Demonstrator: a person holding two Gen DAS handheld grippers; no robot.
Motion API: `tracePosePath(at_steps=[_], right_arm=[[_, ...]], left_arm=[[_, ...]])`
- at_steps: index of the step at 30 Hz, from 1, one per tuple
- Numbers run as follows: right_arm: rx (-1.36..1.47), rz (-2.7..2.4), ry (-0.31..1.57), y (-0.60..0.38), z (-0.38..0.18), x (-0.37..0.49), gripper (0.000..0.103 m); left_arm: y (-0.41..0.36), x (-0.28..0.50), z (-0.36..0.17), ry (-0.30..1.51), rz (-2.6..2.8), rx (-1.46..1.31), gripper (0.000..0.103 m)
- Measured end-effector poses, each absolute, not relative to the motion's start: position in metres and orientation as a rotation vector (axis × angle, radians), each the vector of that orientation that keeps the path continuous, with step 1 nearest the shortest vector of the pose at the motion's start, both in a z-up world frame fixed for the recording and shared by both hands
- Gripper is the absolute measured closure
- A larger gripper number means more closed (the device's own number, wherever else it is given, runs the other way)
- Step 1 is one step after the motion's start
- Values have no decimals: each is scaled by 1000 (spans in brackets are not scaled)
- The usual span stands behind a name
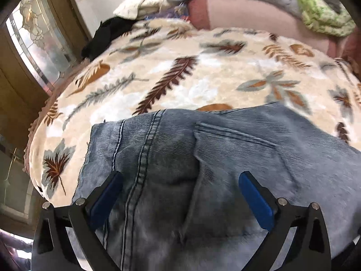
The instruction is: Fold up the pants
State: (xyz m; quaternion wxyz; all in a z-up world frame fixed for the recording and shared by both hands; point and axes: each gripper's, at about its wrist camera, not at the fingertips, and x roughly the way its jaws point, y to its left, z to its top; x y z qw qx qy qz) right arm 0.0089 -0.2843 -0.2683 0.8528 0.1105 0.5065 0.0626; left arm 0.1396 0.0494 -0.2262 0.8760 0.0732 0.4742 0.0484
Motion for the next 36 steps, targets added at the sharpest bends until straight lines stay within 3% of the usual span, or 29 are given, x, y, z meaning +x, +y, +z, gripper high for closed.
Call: tracePosePath(at_steps=[5,10,17,23,26,36], right_arm=[[278,9,1082,-328,-286,-4,72],[367,-11,1051,-371,-283,-36,72],[453,-132,957,-429,-259,-79,69],[535,-163,875,-454,-242,-92,57],[527,-154,849,-450,-239,-88,57],[502,-136,912,-432,-273,-42,57]], left_arm=[[15,115,-223,975,-6,204,1],[3,117,-258,1047,14,293,0],[-23,100,-226,1006,-20,339,0],[-84,63,-190,922,-228,365,0],[-110,52,-181,878,-283,396,0],[-131,68,-247,1047,-256,484,0]])
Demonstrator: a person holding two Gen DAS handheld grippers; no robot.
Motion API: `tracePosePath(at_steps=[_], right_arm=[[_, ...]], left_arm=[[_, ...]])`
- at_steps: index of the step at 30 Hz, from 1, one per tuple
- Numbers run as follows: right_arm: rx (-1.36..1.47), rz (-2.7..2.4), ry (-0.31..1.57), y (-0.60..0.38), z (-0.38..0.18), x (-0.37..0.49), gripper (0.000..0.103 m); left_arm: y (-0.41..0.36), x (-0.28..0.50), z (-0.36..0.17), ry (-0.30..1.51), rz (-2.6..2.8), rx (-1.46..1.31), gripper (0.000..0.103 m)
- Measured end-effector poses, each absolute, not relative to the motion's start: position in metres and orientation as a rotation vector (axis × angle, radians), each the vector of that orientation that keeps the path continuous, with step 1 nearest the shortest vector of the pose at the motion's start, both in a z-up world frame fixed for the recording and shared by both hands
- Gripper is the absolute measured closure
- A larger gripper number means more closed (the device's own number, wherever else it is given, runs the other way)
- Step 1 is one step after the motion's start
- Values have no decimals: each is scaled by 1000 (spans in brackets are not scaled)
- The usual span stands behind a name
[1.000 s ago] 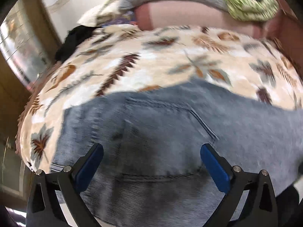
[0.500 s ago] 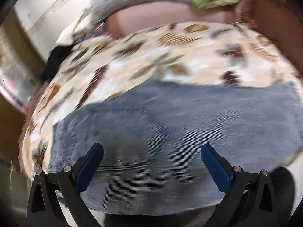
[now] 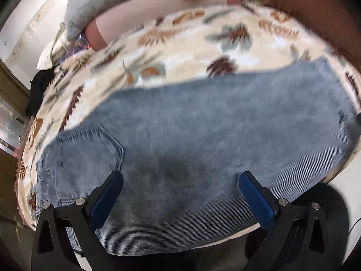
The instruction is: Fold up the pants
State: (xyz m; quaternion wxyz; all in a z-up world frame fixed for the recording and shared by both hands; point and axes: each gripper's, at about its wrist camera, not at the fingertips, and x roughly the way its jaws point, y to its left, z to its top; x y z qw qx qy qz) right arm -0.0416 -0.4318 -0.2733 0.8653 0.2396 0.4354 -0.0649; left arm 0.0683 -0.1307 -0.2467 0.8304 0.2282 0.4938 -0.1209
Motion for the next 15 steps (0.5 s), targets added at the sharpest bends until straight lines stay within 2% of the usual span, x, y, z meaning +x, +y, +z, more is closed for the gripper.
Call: tracePosePath(at_steps=[6,15], right_arm=[[532,-118,908,-441,-271,-49,60],[635,-78,875,-478,-267,-52,57]], left_arm=[[-118,79,-262,1141,-240,433,0],[-156,58,-230,1027,-340,489,0]])
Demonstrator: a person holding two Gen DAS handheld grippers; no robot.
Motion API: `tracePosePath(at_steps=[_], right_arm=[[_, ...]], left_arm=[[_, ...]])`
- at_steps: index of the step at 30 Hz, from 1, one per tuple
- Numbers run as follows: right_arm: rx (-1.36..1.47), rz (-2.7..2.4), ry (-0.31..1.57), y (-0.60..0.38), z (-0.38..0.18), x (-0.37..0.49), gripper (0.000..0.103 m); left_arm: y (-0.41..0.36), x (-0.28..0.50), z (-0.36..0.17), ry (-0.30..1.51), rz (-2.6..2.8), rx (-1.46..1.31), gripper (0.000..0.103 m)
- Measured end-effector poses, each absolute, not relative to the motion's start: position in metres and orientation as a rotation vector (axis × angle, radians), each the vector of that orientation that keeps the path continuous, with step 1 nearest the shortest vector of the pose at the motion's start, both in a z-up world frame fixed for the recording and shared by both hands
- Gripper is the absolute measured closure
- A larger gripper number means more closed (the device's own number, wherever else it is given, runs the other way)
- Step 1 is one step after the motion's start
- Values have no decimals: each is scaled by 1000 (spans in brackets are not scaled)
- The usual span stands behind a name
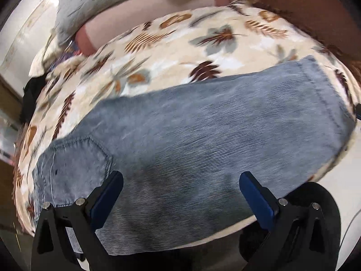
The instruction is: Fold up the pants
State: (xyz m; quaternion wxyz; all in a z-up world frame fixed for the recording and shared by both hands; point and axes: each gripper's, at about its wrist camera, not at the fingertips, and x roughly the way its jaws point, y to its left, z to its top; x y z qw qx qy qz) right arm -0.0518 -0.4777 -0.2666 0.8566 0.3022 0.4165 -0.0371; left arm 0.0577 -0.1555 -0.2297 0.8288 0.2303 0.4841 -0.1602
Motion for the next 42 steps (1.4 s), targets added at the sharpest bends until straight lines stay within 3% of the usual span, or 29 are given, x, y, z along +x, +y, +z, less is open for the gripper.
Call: tracePosePath(at_steps=[8,16,29,32,34,42], right_arm=[[728,36,943,-497,-294,-21,57],[809,156,917,-501,-304,-12,49],[1028,323,861,-513,-329,-2,49],[1069,349,867,-514,-335,4,63],[1093,343,885,-513,-341,6,85],[1011,355,796,-484,-288,1,90]], left_arm=[[-162,62,-240,1062,-343,494,0],[-180,85,-255,1071,-333,489,0],[-187,95,-267,1120,-335,456,0],[-187,94,-265,1117,-337,460,0],[-185,93,-264,1121,-336,457,0],[-153,98,-248,1104,-286,396,0]])
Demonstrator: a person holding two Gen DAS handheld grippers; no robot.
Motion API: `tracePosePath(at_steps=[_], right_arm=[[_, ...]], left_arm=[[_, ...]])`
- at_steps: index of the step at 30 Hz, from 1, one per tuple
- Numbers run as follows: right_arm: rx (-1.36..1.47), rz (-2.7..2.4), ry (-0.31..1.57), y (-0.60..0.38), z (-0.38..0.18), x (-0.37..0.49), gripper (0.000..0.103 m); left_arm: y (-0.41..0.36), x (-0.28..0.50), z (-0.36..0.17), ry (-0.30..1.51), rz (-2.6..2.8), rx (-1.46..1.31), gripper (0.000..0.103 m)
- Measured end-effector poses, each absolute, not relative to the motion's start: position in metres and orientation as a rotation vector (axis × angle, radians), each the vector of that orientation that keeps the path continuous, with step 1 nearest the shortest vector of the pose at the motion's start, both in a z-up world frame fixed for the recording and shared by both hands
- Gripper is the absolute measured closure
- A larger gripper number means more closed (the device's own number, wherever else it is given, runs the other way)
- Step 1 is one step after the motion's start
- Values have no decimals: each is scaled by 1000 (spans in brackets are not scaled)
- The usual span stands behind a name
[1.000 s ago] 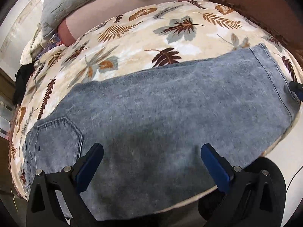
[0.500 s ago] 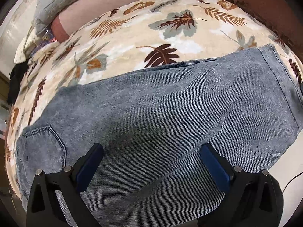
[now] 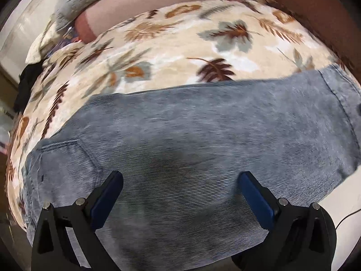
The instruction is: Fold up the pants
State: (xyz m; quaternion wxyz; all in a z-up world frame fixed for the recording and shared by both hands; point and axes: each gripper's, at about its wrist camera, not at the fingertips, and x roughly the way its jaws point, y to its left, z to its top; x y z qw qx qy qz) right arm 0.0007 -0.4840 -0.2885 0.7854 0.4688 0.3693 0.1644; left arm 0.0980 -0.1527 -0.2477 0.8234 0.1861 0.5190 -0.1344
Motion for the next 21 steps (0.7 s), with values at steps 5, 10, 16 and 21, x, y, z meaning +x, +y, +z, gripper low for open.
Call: tracePosePath(at_steps=[5,10,16,21], right_arm=[[919,377,787,-442,-241,12,90],[819,412,838,-375,-216,29,90],[772,480,963,-287,-235,58,89],[797,515,1159,-233,-280,78,64]], left_arm=[[-111,102,-230,1087,-241,298,0],[-65,101,-218,1079,-205,194,0],[-8,99,-211,1067,-148,94,0],[29,99,-215,1082,-98,30,0]])
